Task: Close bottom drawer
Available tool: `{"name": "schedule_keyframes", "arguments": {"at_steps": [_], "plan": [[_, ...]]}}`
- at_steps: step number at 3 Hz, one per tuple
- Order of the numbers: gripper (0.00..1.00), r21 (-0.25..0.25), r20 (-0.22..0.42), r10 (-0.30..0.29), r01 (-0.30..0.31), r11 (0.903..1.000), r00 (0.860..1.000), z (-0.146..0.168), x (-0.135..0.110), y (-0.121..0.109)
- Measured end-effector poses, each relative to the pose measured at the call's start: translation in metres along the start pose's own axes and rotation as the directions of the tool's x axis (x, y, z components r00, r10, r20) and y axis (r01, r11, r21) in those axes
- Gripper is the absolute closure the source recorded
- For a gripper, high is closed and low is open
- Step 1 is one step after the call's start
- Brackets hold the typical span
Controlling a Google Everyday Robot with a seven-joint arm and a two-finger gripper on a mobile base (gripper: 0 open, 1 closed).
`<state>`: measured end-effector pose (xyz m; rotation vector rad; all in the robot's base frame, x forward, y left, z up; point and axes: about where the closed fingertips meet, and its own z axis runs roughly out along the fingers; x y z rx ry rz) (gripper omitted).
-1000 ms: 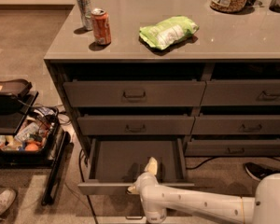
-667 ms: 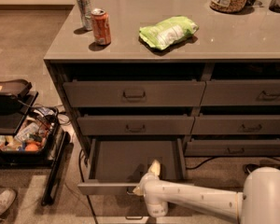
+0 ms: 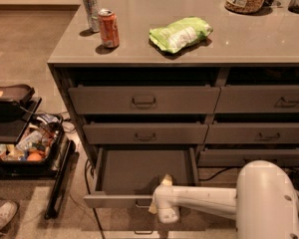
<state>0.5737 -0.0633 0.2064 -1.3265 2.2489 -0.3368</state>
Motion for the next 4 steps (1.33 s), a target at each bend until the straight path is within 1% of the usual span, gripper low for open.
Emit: {"name": "schedule_keyframes", "arguments": {"at_steps": [1, 2, 3, 4], "plan": [[0.00, 0.016, 0.055, -0.010, 0.009, 0.9998, 0.998, 0.004, 0.014, -0.016], [0.00, -0.026, 0.120, -0.013, 0.016, 0.9995, 0.993, 0.003, -0.003, -0.005], [0.00, -0.026, 0.120, -0.013, 0.016, 0.9995, 0.993, 0.003, -0.003, -0.005], [0.00, -0.037, 0.156, 0.005, 0.001, 0.9993, 0.988, 0.001, -0.001, -0.008]]}}
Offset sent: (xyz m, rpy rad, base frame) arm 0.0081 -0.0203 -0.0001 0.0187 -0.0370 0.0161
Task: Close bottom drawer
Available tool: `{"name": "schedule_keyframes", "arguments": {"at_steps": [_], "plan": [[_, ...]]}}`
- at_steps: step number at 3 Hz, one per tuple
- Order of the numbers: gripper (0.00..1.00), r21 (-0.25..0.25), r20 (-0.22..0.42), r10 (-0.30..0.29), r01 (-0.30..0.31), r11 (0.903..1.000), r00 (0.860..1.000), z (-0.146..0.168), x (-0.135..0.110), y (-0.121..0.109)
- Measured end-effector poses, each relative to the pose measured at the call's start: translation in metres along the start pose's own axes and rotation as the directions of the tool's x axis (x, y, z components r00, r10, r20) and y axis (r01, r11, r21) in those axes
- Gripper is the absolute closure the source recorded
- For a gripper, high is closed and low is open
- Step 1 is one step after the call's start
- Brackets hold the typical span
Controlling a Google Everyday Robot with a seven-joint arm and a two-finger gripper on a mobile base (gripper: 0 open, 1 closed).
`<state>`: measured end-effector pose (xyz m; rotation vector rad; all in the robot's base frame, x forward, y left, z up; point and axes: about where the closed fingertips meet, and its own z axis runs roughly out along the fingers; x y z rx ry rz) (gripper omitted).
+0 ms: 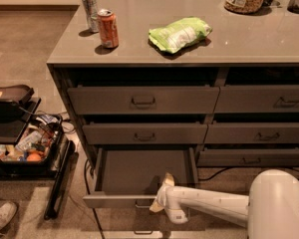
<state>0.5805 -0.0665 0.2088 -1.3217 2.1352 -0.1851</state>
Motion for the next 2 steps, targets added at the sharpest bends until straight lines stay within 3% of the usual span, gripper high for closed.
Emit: {"name": "schedule_keyframes", "arguments": {"at_steps": [1, 2], "plan": [[0.00, -0.002, 0.003, 0.002, -0.002, 1.0000, 1.000, 0.0001, 0.0004, 0.0002], [0.00, -0.017, 0.062, 0.011, -0.010, 0.9998, 0.998, 0.0052, -0.0003, -0.0051]]}}
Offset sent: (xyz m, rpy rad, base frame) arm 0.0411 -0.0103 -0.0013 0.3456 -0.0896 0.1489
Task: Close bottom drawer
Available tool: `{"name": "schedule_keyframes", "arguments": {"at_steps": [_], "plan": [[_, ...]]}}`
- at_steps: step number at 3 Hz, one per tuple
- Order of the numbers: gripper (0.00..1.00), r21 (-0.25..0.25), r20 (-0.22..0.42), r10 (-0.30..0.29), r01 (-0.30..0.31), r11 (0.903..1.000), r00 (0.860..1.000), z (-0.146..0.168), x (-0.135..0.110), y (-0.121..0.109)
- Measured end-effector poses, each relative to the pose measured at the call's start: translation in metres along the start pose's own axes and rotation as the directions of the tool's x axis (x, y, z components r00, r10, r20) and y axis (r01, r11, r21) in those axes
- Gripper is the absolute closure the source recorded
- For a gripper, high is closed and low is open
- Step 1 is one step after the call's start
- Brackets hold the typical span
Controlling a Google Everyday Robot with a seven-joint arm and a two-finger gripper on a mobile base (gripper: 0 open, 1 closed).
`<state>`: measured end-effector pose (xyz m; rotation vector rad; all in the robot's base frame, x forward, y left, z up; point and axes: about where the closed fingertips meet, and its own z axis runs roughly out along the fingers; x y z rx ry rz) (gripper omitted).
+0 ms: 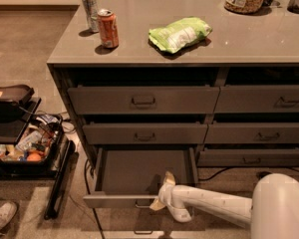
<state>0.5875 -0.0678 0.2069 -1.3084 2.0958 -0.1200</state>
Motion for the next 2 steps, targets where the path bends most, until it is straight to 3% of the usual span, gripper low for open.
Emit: {"name": "schedule_keyframes", "arguments": {"at_steps": [1, 2], "plan": [[0.00, 0.000, 0.112, 0.013, -0.013, 0.9999, 0.994, 0.019, 0.000, -0.022], [0.00, -0.026, 0.180, 0.020, -0.015, 0.9995, 0.983, 0.019, -0.018, -0.023]]}}
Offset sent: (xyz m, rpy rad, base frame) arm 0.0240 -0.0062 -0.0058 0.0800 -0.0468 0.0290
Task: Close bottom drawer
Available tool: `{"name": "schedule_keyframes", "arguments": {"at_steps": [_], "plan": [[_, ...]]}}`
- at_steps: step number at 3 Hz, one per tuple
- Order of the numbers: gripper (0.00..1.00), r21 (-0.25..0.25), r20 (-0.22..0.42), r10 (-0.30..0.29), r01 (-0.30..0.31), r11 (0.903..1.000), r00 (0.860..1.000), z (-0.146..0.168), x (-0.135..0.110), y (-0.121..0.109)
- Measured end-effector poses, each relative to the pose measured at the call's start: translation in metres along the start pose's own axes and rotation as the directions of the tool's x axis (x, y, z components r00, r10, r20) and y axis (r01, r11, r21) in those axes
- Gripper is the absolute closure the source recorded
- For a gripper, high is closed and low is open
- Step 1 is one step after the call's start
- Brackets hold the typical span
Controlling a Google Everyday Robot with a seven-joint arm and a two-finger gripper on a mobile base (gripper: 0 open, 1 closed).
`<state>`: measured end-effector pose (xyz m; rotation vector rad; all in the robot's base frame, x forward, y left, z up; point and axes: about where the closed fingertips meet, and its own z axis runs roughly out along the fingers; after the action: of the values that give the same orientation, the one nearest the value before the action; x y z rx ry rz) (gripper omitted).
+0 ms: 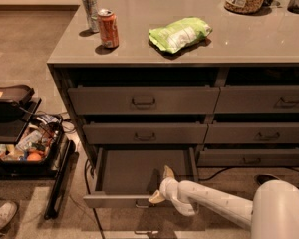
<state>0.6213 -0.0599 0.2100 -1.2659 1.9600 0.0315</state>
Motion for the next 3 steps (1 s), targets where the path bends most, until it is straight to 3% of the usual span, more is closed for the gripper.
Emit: {"name": "schedule_keyframes", "arguments": {"at_steps": [3], "plan": [[0.00, 0.064, 0.019, -0.009, 0.008, 0.9979, 1.000, 0.014, -0.015, -0.017]]}}
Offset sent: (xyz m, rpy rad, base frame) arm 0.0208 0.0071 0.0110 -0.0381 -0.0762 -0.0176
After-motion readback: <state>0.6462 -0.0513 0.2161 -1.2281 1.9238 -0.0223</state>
